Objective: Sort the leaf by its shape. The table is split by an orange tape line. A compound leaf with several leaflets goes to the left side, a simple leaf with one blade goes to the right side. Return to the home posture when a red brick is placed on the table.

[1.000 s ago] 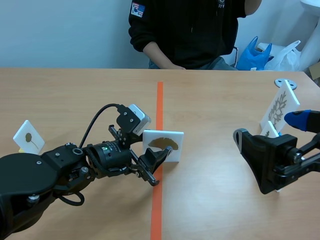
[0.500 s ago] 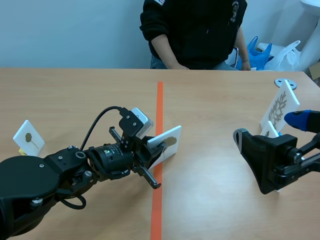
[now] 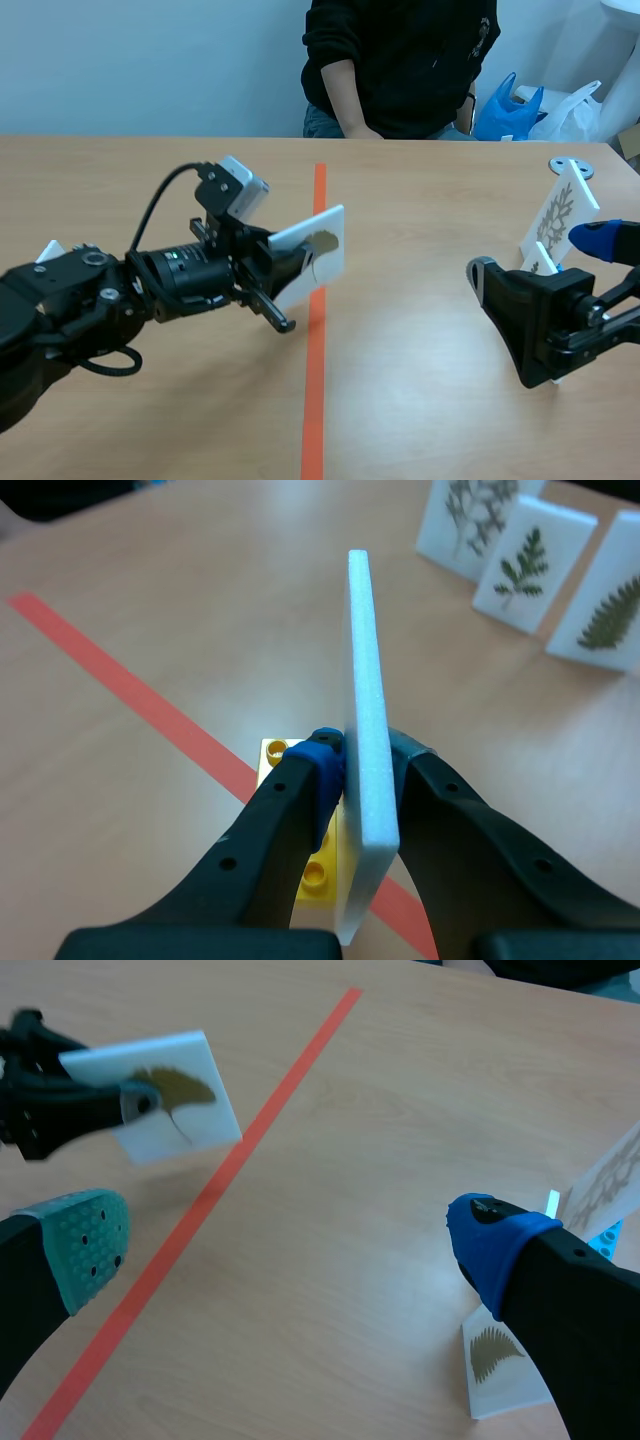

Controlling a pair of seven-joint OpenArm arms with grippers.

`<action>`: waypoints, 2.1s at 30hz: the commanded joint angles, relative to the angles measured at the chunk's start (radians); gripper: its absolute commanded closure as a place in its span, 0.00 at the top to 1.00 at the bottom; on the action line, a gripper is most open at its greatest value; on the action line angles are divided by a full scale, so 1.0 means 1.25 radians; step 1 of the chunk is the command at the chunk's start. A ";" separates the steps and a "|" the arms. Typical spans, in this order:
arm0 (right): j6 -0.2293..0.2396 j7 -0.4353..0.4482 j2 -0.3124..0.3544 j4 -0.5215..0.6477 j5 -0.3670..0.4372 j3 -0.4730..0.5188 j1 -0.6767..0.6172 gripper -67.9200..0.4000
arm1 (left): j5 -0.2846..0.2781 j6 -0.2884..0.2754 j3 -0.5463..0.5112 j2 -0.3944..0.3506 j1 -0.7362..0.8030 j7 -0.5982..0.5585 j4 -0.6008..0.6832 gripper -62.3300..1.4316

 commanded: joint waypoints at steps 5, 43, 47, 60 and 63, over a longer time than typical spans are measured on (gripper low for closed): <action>-0.001 0.009 0.002 0.005 0.009 0.009 0.009 1.00 | -0.029 0.001 -0.139 -0.030 0.117 0.071 0.124 0.09; 0.000 0.009 0.002 0.005 0.009 0.009 0.009 1.00 | -0.061 0.167 -0.587 0.056 0.476 -0.074 0.120 0.09; 0.000 0.012 0.002 0.005 0.009 0.009 0.009 1.00 | -0.061 0.169 -0.592 0.070 0.474 -0.130 0.088 0.09; 0.000 0.013 0.002 0.005 0.009 0.009 0.009 1.00 | -0.060 0.203 -0.600 0.082 0.417 -0.175 -0.014 0.19; 0.000 0.012 0.002 0.005 0.009 0.009 0.009 1.00 | -0.060 0.205 -0.600 0.082 0.407 -0.175 -0.024 0.19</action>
